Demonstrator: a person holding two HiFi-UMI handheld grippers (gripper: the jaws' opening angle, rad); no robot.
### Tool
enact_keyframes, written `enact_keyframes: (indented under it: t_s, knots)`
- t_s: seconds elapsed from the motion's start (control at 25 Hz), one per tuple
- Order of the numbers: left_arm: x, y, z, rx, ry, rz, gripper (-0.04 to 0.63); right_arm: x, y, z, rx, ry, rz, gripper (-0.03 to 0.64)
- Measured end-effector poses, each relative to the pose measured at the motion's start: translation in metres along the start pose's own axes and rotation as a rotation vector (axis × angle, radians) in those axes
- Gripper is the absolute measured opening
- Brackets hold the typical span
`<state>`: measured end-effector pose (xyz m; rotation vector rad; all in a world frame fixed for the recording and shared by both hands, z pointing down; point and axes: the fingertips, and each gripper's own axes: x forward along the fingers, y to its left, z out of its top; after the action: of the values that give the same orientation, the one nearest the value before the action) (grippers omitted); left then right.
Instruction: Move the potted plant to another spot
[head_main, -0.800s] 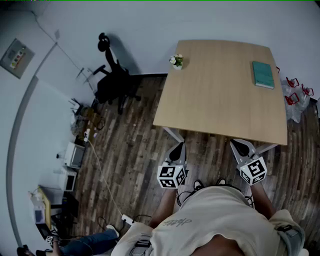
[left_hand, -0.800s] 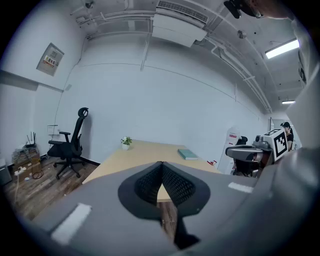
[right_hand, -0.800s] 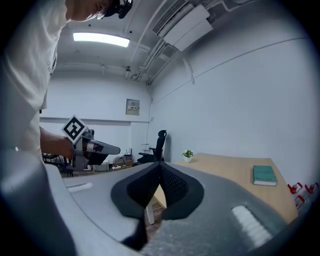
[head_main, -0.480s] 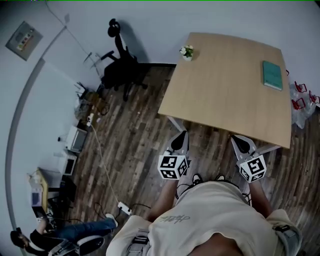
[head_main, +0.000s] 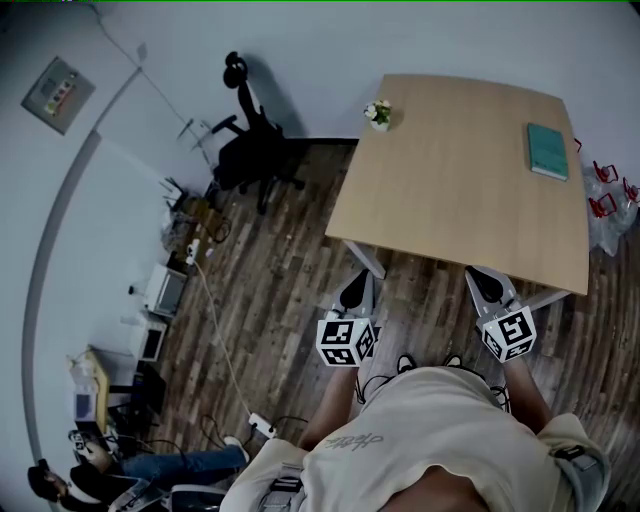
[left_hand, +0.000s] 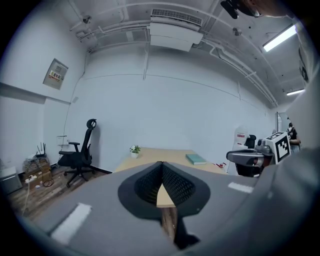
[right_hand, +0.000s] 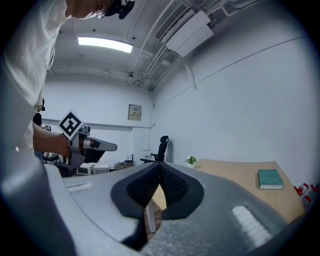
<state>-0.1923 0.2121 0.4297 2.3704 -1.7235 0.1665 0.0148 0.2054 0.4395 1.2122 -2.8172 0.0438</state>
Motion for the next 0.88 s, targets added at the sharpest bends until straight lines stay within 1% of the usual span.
enact_keyframes:
  t_s: [0.2,0.32,0.36,0.48,0.52,0.64,0.88]
  knots:
    - [-0.006,0.004,-0.004,-0.002,-0.009,0.003,0.015,-0.002,0.006,0.001,0.002,-0.004,0.002,0.003]
    - [-0.007,0.002,-0.007,0.0,-0.014,-0.022,0.063,-0.003,0.007,0.001,-0.001,-0.002,0.0,0.003]
    - [-0.006,0.001,-0.01,0.009,-0.008,-0.03,0.097,-0.003,0.006,0.0,-0.001,-0.001,-0.006,0.003]
    - [-0.003,0.001,-0.018,0.049,0.034,-0.039,0.262,-0.006,-0.003,0.0,0.013,-0.004,-0.039,0.003]
    - [-0.002,0.002,-0.02,0.058,0.05,-0.037,0.289,-0.006,-0.006,0.0,0.021,-0.006,-0.049,0.003]
    - [0.0,0.009,-0.023,0.061,0.074,-0.043,0.312,-0.005,-0.009,0.0,0.03,0.001,-0.071,0.003]
    - [0.001,0.018,-0.03,0.054,0.088,-0.072,0.325,-0.008,-0.019,-0.008,0.04,0.028,-0.145,0.003]
